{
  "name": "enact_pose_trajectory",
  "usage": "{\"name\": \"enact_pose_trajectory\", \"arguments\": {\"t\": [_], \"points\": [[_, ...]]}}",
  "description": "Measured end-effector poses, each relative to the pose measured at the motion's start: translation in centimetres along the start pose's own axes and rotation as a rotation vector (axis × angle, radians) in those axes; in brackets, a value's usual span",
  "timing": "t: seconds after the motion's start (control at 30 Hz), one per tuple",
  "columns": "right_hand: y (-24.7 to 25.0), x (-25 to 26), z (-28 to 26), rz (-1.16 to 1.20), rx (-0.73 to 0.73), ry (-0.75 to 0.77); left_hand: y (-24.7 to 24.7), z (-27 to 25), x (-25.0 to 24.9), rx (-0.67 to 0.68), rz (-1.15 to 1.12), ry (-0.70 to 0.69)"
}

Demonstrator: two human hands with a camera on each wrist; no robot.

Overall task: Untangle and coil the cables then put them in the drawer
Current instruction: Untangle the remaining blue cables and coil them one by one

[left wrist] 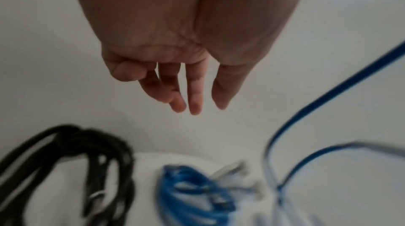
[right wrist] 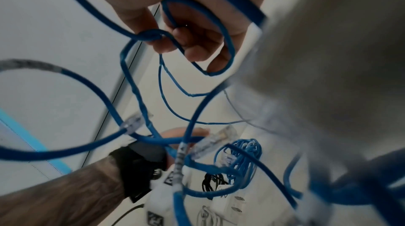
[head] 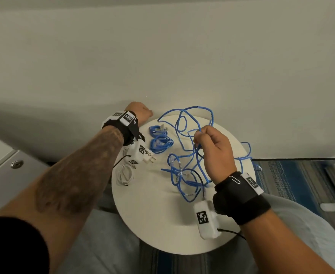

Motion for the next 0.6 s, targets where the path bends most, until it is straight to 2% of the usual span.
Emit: {"name": "enact_pose_trajectory", "arguments": {"t": [0.07,0.17,0.23,0.3,0.4,0.5,0.6], "points": [[0.0,-0.1,-0.2,-0.014,0.003,-0.020,2.0,-4.1,-1.4,-0.025,-0.360,-0.033],[0.1,-0.2,-0.7,-0.031,0.003,-0.043,1.8,-12.3,-3.2,0.190,-0.685,-0.108],[0.2,-0.1,-1.1,-0.029,0.002,-0.046,0.4,-16.9,-3.2,0.270,-0.742,-0.142],[0.2,0.0,-1.5,-0.035,0.002,-0.054,-1.0,-20.1,-2.6,0.267,-0.837,-0.129],[0.3,0.3,-2.0,-0.041,-0.001,-0.060,-3.0,-22.3,-1.0,0.262,-0.911,-0.092],[1.8,0.4,-1.9,-0.090,-0.040,-0.057,-3.1,-22.6,0.1,0.158,-0.858,-0.105],[3.0,0.2,-1.3,-0.237,-0.008,0.008,-1.6,-22.7,0.7,0.049,-0.892,-0.044]]}}
Point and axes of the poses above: each hand's wrist, its own z-axis towards the middle knuckle, its own y-axis out of the back of the hand, x = y × z, the point moved 7 cm from there along z, towards the middle knuckle, and after that the axes turned 7 degrees about -x, right-handed, at the moved point
